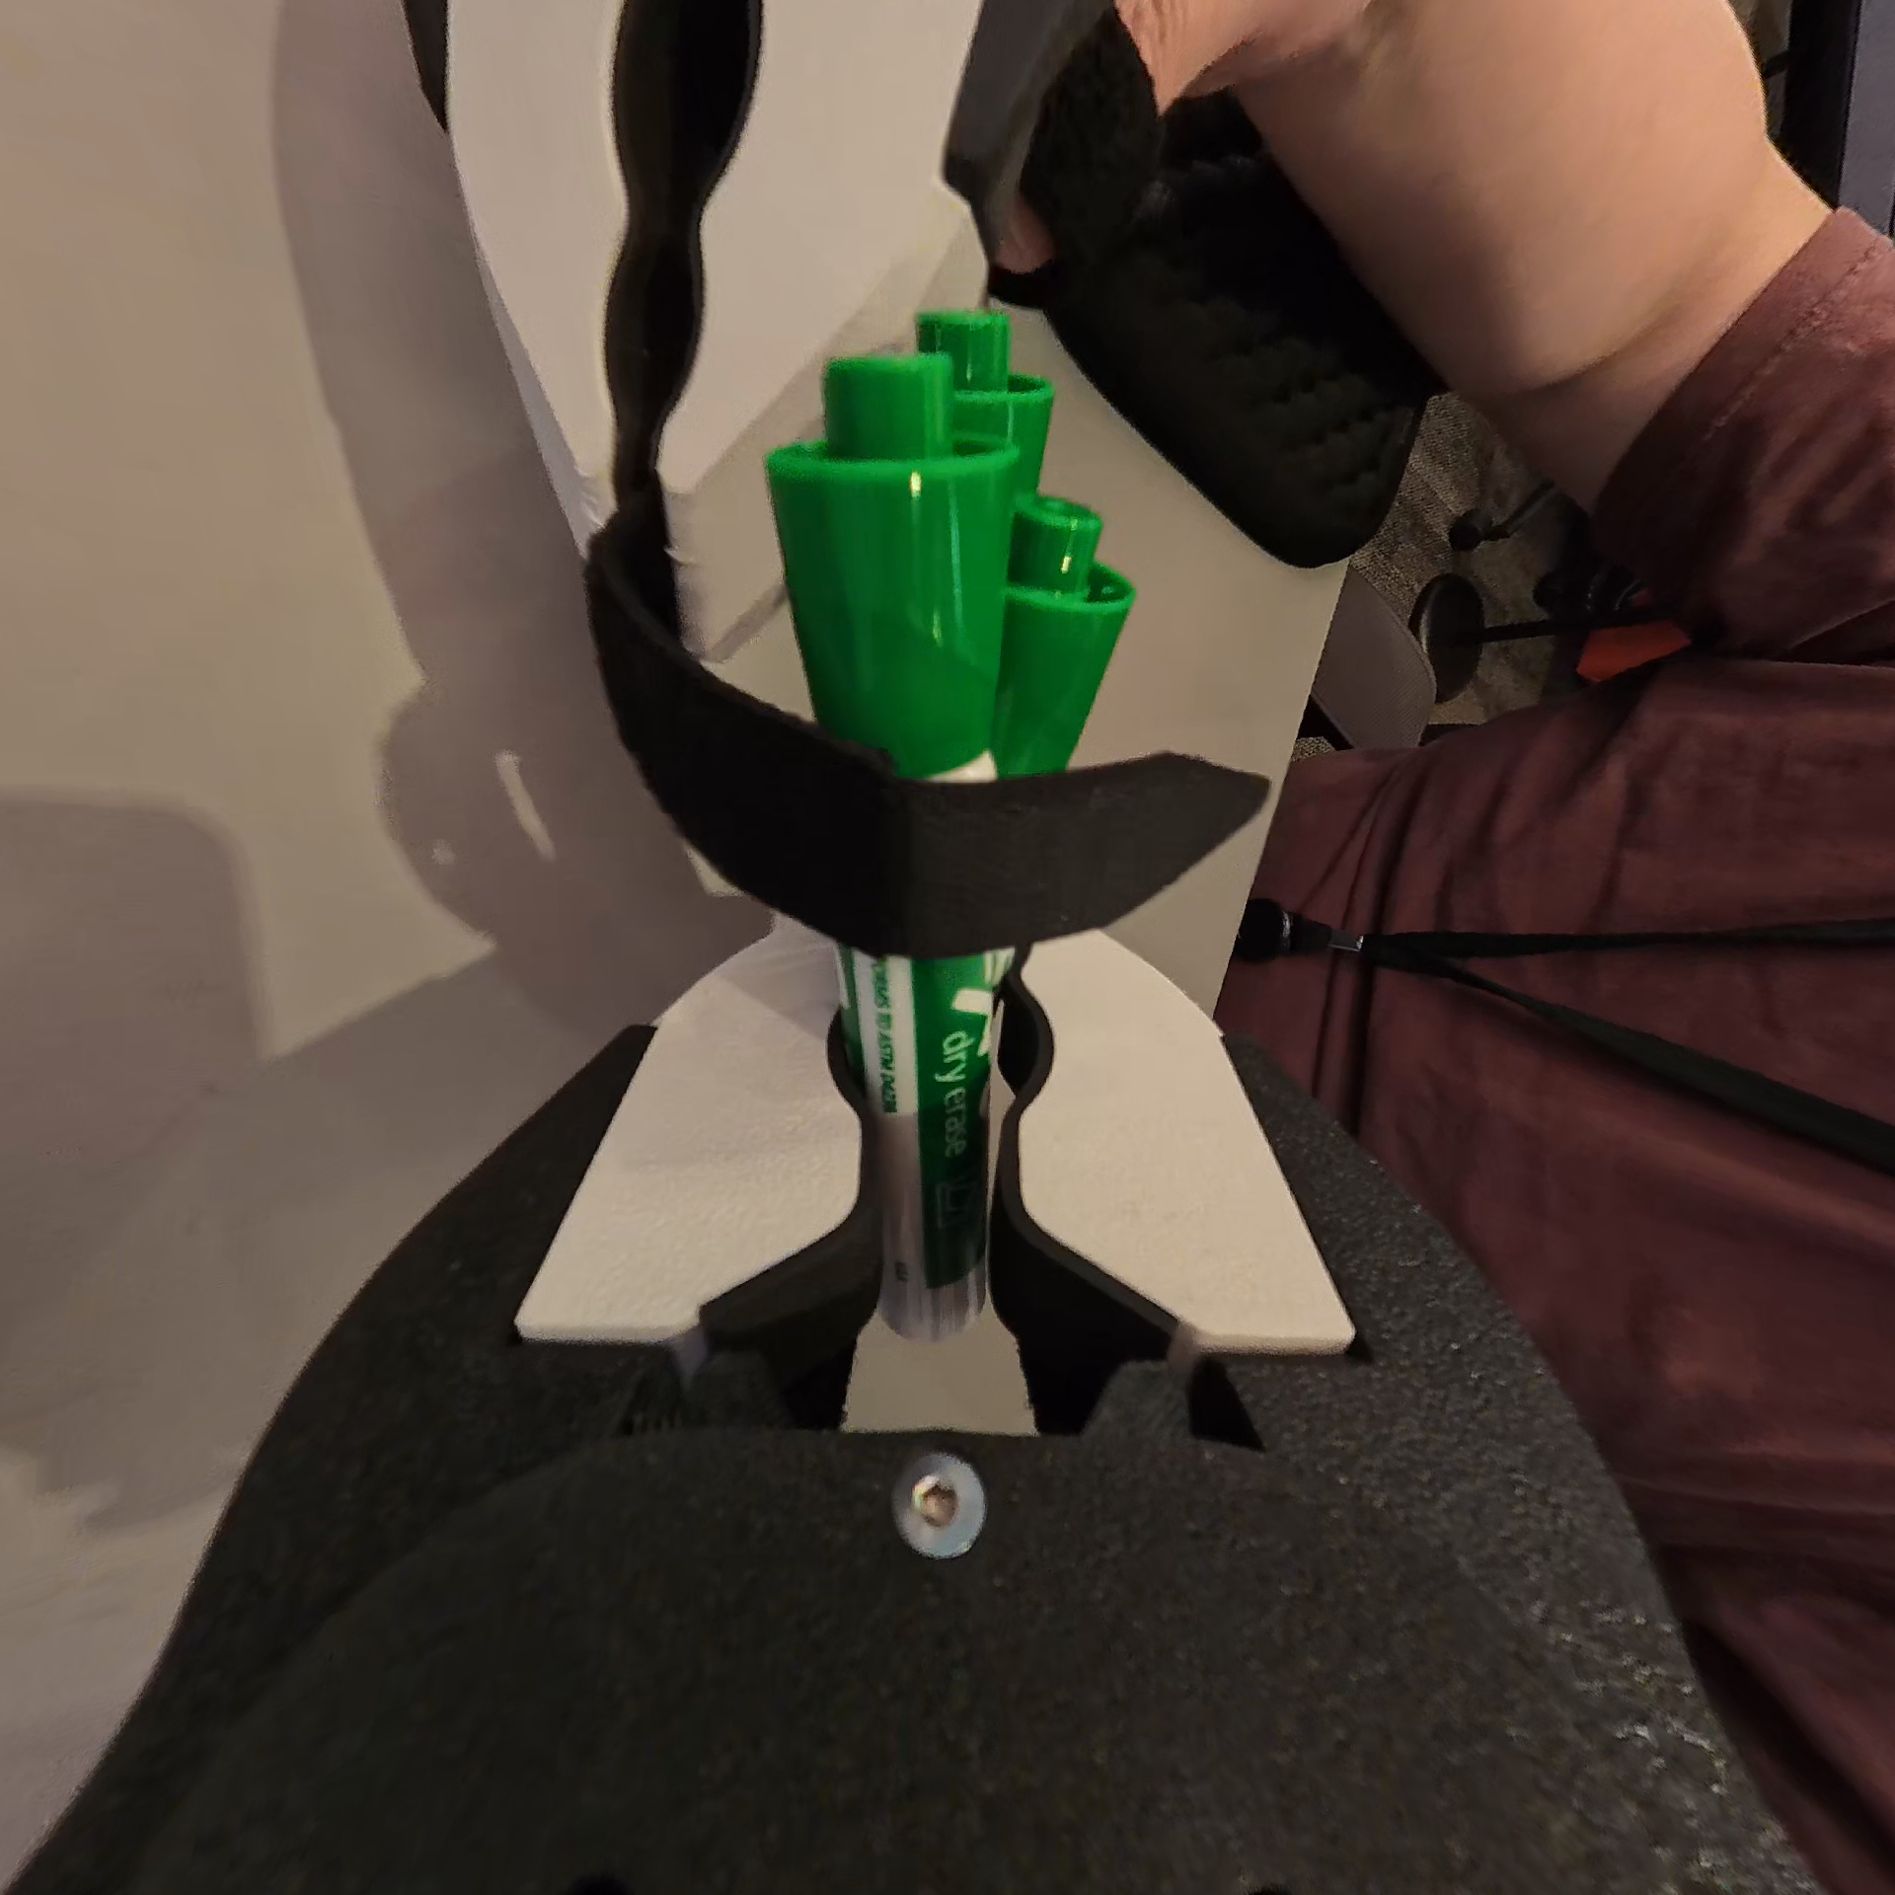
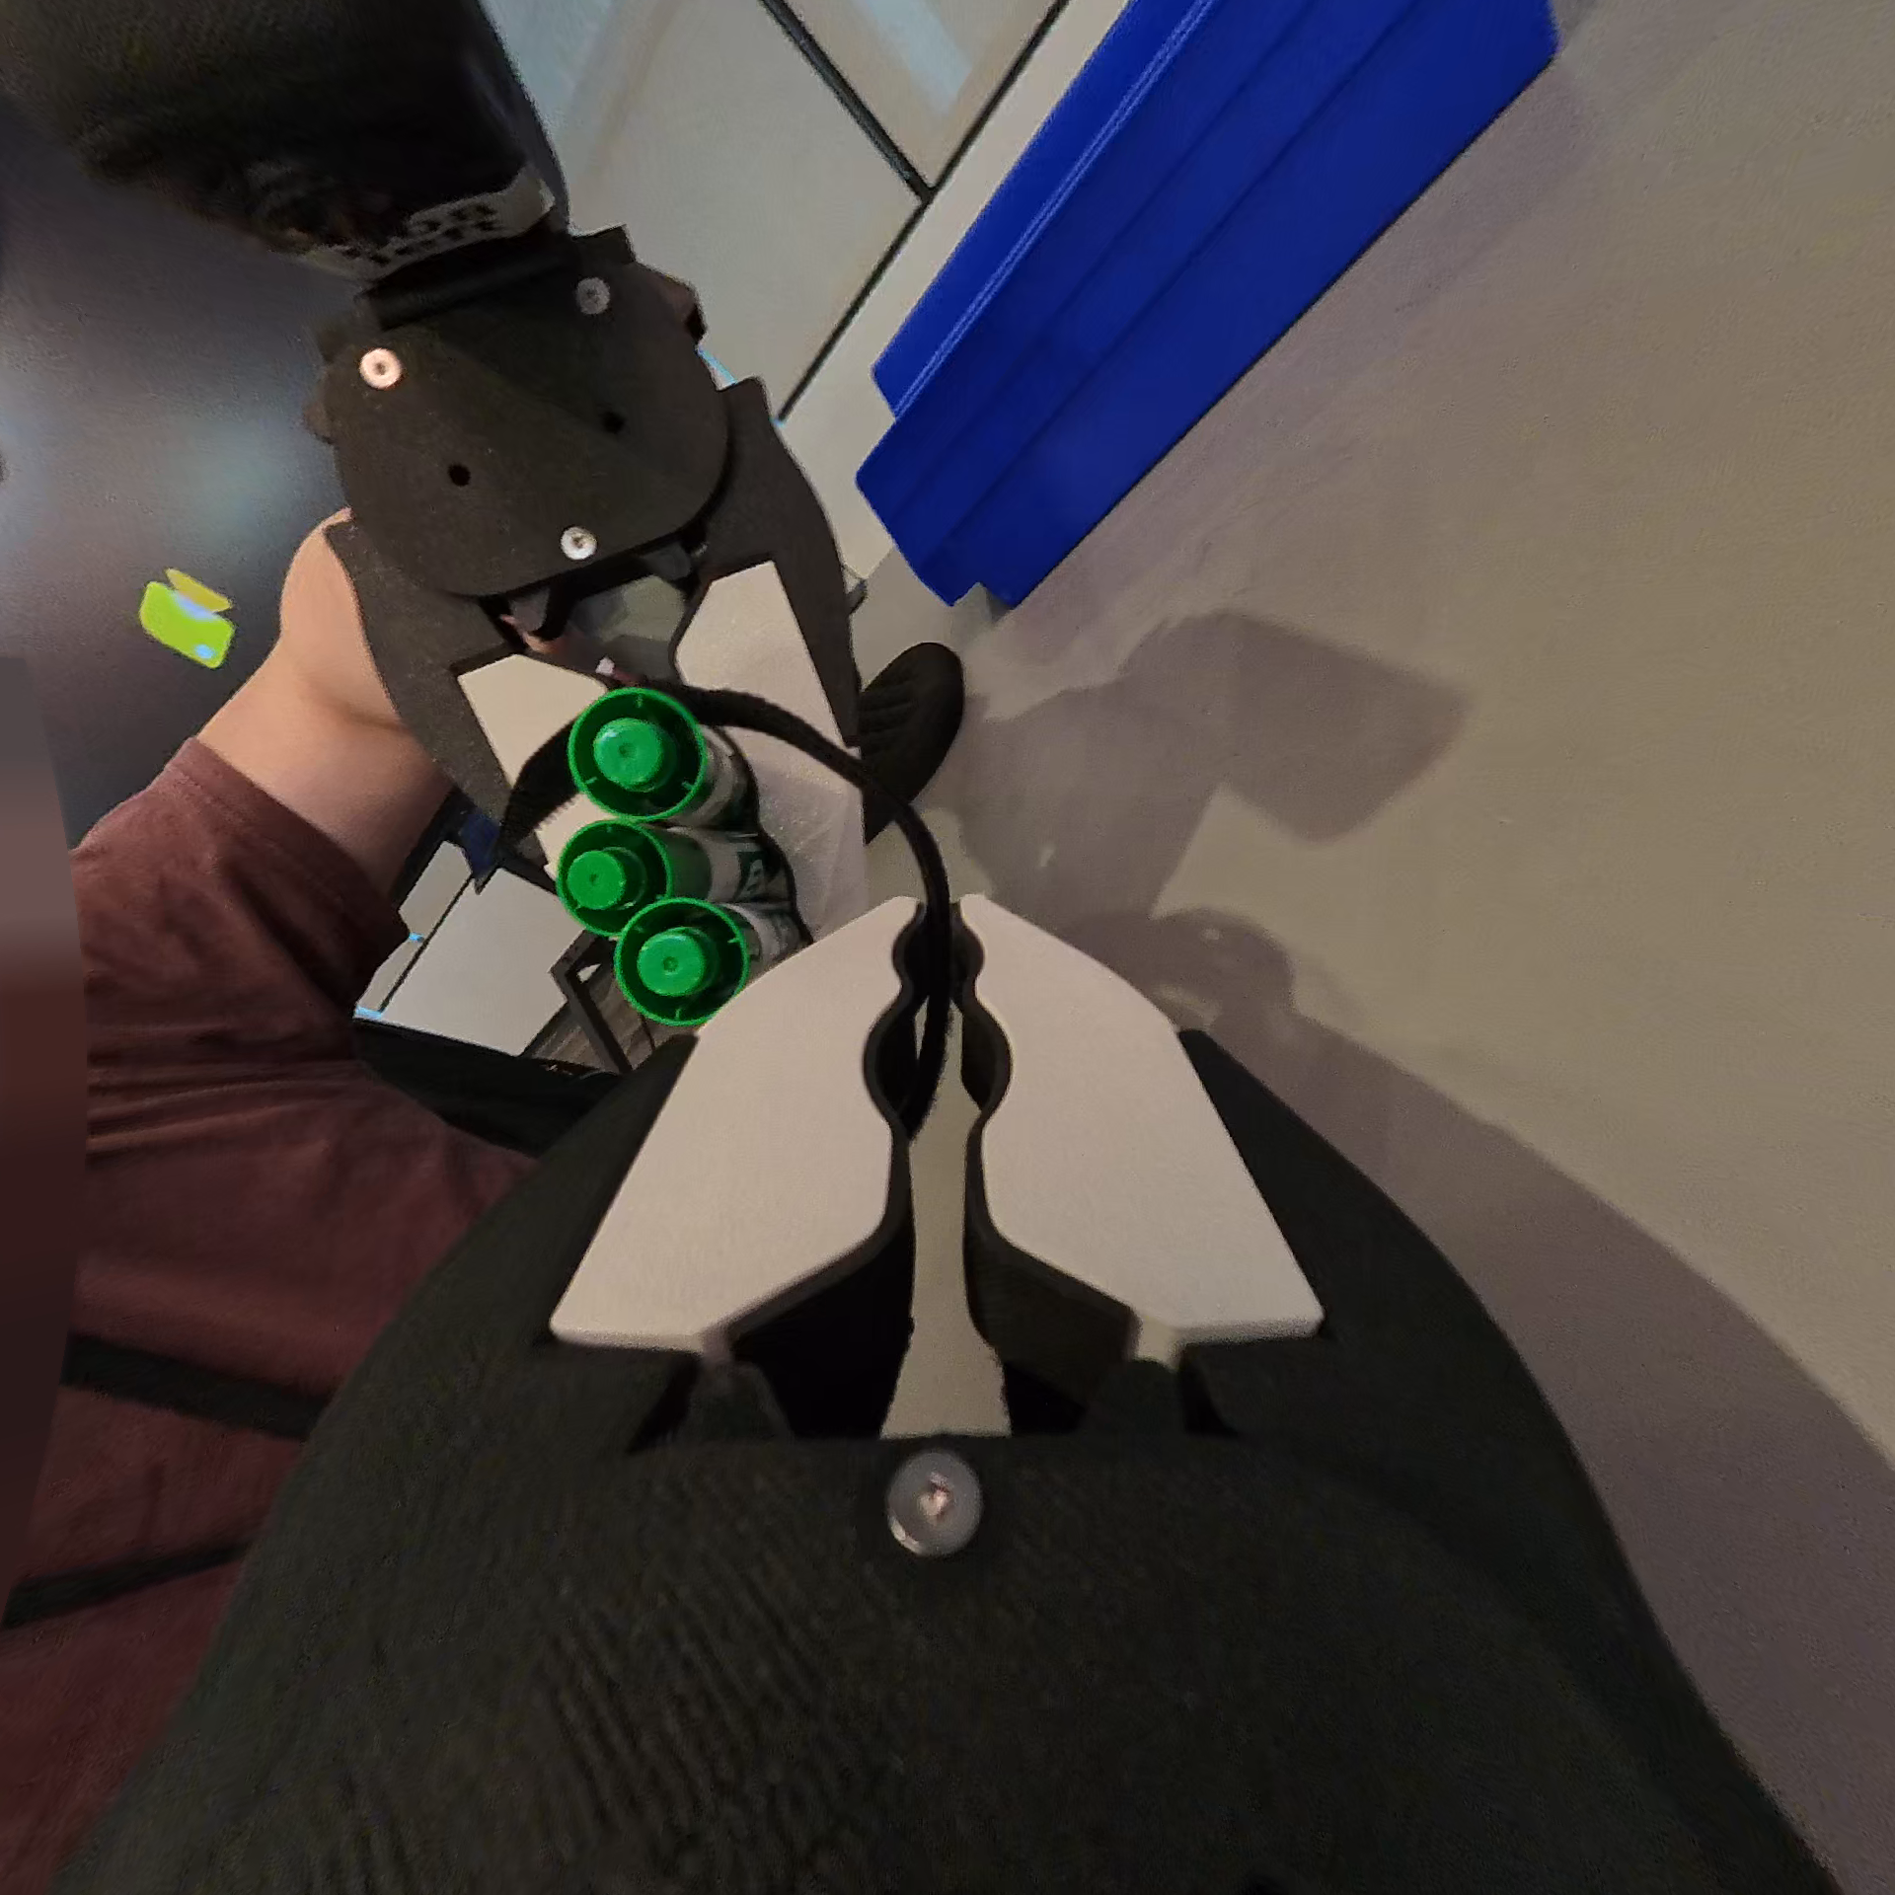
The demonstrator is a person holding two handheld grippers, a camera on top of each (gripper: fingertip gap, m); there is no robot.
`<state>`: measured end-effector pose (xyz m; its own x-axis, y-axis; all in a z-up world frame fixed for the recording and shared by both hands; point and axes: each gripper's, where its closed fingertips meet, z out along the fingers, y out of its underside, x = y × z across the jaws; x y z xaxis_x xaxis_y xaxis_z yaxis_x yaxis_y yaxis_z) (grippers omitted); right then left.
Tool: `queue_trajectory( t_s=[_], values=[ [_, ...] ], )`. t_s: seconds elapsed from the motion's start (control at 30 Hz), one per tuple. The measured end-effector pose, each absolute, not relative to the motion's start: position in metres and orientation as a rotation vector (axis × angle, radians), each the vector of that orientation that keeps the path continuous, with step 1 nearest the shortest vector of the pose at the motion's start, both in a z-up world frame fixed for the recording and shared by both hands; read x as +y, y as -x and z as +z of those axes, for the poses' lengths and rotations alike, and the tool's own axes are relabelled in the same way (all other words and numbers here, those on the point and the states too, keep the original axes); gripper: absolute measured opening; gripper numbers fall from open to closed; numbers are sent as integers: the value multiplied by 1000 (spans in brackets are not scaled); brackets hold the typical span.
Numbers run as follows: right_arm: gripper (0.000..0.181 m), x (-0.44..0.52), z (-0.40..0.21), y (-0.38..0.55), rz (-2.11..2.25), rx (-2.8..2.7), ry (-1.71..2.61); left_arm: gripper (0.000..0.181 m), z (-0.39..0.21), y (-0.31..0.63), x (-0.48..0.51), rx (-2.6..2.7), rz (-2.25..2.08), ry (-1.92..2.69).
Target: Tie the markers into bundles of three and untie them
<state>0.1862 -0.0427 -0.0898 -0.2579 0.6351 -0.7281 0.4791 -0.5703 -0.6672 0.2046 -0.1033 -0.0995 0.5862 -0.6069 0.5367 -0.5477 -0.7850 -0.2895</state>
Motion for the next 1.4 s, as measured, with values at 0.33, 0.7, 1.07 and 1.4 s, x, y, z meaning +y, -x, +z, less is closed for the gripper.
queue_trajectory(
  t_s=[0.33, 0.7, 1.07, 1.4],
  values=[
    [4, 45, -164, -227, 993, -1336, 2209, 20, -118, -185, -70, 1020, -528, 2468],
    [60, 57, -172, -235, 787, -1356, 2165, 19, -139, -163, -58, 755, -622, 2225],
    [82, 44, -157, -214, 716, -1490, 1939, 19, -149, -124, -66, 924, -522, 2359],
    [78, 2, -131, -183, 982, -1608, 1713, 34, -136, -94, -68, 804, -705, 2435]
  ],
)
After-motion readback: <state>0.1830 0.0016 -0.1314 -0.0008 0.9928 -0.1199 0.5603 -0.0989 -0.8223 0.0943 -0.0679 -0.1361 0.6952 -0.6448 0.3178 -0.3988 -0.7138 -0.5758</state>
